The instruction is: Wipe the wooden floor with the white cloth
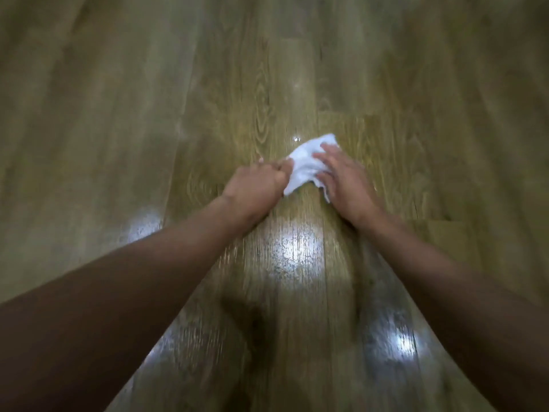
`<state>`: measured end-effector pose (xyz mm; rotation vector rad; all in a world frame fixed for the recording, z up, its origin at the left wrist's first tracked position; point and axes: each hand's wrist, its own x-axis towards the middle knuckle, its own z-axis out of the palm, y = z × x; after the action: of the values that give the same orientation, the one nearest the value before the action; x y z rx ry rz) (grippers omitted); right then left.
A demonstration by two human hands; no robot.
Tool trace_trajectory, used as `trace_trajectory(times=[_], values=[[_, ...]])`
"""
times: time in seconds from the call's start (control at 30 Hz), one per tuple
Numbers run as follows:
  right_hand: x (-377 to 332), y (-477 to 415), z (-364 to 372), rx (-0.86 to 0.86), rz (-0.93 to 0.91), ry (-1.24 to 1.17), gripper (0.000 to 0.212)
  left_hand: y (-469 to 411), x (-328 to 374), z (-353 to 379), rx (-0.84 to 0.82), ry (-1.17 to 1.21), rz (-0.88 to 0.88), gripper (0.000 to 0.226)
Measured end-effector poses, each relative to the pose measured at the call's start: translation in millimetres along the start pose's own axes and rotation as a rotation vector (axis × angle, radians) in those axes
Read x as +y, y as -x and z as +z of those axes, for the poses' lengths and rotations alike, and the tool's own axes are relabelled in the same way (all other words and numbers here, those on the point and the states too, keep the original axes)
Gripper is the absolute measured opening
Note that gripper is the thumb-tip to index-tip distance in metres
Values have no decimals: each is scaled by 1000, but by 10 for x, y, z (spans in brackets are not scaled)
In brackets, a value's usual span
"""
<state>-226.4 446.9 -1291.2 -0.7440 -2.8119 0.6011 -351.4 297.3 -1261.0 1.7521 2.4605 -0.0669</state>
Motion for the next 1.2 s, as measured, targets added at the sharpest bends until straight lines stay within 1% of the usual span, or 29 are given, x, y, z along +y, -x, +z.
trace_trajectory(times=[0.07,0.13,0.2,0.23,0.3,0.33,0.37,0.4,0.47,0.57,0.6,0.63,0.7,0.73,0.77,0.87,0.9,0.93,0.97,1.03,1.1,1.13,1.17,1.2], values=[[-77,-252,113,54,106,-2,40,-171,25,-72,12,16,-123,45],[-279,-333,199,75,126,-16,45,-230,10,-109,37,69,-204,37],[-362,-169,213,36,6,-35,48,-209,-70,-97,63,111,-246,28],[-313,-23,169,3,-70,-24,48,-194,-93,-92,41,125,-235,27],[-60,218,-1,-47,-150,29,44,-179,-109,-58,-85,149,-162,36],[105,277,-101,-44,-130,40,42,-180,-108,-21,-165,149,-124,44],[246,286,-192,-28,-71,28,41,-187,-111,17,-207,148,-102,48],[349,250,-260,-8,15,15,41,-186,-116,36,-215,158,-100,50],[388,43,-283,52,169,-17,41,-165,-96,43,-191,197,-120,46],[171,-165,-199,126,285,-169,40,-160,17,-44,-177,141,-212,35],[124,-125,-192,104,262,-219,41,-175,75,-112,-171,118,-236,31],[107,-10,-202,54,187,-222,42,-205,130,-185,-166,101,-252,28],[260,307,-301,-56,27,-146,41,-265,218,-284,-188,100,-267,26],[413,457,-409,-75,8,-125,41,-292,268,-304,-212,104,-276,28],[573,559,-529,-72,49,-134,41,-312,309,-295,-239,117,-294,31],[859,467,-689,74,357,-298,45,-317,365,-229,-340,212,-400,43],[861,354,-642,115,431,-307,45,-315,387,-215,-346,255,-434,45],[785,252,-575,133,458,-277,45,-317,417,-215,-342,277,-452,44],[671,195,-505,147,441,-256,44,-319,458,-227,-332,291,-455,42],[495,277,-414,129,309,-255,43,-318,583,-249,-271,300,-420,33],[556,612,-452,12,125,-163,41,-326,732,-238,-151,350,-333,23],[683,785,-523,-20,70,-132,41,-335,803,-230,-101,411,-301,24],[836,917,-634,-31,60,-133,41,-355,865,-204,-65,458,-263,27],[995,989,-749,-22,98,-154,41,-379,935,-177,-41,483,-209,29]])
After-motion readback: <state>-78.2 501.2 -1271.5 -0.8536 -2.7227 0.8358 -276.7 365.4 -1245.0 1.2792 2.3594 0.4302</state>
